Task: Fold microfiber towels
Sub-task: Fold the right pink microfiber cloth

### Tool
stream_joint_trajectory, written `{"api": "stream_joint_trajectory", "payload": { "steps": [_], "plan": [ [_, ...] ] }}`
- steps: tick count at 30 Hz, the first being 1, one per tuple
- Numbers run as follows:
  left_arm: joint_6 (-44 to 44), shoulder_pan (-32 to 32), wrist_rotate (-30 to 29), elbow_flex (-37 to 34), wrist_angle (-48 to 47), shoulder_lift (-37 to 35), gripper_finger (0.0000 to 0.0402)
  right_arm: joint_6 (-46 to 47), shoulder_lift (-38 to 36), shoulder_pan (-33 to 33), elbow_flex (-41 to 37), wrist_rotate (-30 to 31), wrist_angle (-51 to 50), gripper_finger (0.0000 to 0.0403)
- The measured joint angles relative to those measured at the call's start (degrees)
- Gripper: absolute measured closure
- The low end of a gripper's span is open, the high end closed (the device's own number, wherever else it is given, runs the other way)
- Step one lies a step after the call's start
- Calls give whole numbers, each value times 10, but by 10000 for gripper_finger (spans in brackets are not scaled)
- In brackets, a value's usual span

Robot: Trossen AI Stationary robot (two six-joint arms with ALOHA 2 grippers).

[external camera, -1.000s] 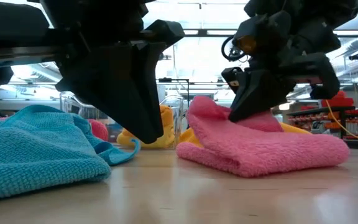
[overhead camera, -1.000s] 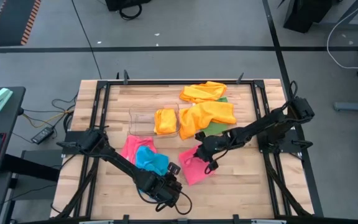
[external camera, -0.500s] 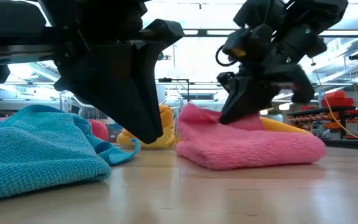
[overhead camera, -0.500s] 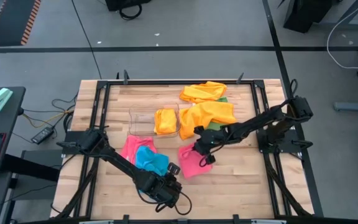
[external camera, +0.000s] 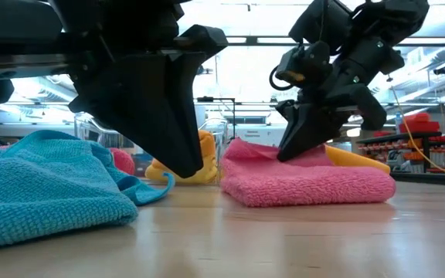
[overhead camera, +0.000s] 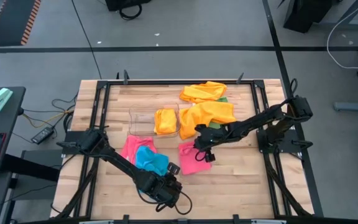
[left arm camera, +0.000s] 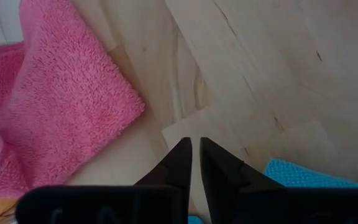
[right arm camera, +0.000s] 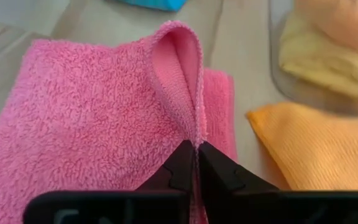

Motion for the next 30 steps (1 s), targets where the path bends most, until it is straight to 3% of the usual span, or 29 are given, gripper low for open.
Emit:
{"api": "stream_joint_trajectory", "payload": {
  "steps": [8, 13, 16, 21, 30],
  "plan": [
    [0, 0, 0, 0, 0, 0, 369, 44, 0, -14, 1, 2, -15, 288],
    [0, 0, 0, 0, 0, 0, 364, 68, -28, -16, 59, 36, -151, 243],
    [-1, 0, 0, 0, 1, 0, 363, 84, -47, -9, 80, 32, -185, 236],
    [-2, 2, 0, 0, 2, 0, 371, 107, -50, 27, 61, -60, -142, 237],
    [-16, 45, 0, 0, 30, 0, 373, 181, -47, 95, -1, -23, -126, 237]
  ]
}}
